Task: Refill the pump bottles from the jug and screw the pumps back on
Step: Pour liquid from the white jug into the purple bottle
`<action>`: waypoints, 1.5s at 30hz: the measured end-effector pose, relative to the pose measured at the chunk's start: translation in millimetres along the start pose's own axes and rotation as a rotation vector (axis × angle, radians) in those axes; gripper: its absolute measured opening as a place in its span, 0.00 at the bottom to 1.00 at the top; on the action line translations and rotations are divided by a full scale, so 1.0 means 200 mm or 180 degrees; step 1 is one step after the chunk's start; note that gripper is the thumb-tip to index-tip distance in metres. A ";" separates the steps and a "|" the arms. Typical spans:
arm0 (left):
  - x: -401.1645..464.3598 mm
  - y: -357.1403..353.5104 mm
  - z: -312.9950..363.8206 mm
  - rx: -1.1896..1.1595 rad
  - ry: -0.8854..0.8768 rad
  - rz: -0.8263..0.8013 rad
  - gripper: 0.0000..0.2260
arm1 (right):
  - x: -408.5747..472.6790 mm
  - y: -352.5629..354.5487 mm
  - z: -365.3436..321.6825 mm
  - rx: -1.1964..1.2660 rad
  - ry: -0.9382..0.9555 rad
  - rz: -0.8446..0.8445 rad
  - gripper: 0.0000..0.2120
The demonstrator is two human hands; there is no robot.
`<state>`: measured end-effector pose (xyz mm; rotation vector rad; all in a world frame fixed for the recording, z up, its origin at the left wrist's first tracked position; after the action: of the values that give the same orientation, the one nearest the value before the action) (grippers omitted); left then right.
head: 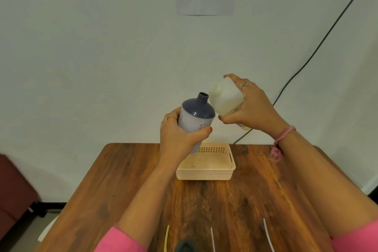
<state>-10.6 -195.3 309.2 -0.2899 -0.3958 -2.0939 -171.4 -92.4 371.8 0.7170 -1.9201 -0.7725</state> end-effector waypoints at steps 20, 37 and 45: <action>0.03 0.13 -0.04 -0.0025 -0.0035 0.0123 0.32 | 0.09 -0.03 -0.12 -0.0524 0.0274 -0.0071 0.48; 0.03 0.14 -0.06 -0.0038 -0.0046 0.0154 0.31 | 0.10 -0.02 -0.15 -0.0805 0.0410 -0.0051 0.49; 0.03 0.14 -0.06 -0.0108 -0.0048 0.0172 0.31 | 0.10 -0.01 -0.16 -0.0864 0.0424 -0.0069 0.49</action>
<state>8.7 -218.3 304.7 -0.3331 -0.3577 -2.0481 -150.8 -115.5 391.9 0.6061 -1.6507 -0.9529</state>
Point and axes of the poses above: each hand's wrist, its own x-axis towards the middle knuckle, its own y-axis out of the back of the hand, z = x × y, the point moved 1 cm from there along x, towards the middle knuckle, and after that the axes turned 1 degree about z, right-handed, at the moved point
